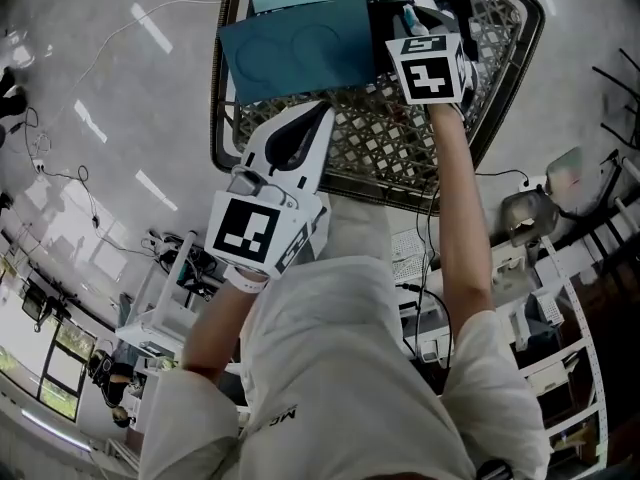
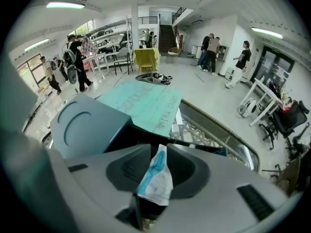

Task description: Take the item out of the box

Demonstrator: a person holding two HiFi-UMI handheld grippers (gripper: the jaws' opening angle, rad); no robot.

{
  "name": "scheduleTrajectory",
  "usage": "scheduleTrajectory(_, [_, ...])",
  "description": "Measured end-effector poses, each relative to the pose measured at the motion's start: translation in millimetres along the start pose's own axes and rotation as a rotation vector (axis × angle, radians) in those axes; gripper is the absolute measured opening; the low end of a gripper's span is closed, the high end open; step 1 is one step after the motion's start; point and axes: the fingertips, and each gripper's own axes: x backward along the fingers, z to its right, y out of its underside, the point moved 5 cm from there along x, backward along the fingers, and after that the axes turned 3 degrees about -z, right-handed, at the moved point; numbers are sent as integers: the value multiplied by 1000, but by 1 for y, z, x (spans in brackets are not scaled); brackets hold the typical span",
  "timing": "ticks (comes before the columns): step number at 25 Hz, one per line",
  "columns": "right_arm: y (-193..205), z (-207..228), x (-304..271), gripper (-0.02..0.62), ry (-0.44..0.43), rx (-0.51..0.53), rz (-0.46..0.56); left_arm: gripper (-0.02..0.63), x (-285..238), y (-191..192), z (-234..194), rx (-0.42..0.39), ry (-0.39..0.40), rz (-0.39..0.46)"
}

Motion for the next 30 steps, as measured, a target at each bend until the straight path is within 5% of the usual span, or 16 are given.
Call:
scheduleTrajectory(8, [2, 16, -11, 17, 54, -47, -79, 25, 2, -2, -3, -1, -10, 6])
scheduleTrajectory(21, [8, 23, 25, 14, 51, -172, 5, 26, 15, -4, -3, -18, -2, 8])
scheduleTrajectory(30, [3, 7, 3, 29, 119, -126, -15, 26, 29, 10, -23, -10, -1, 3])
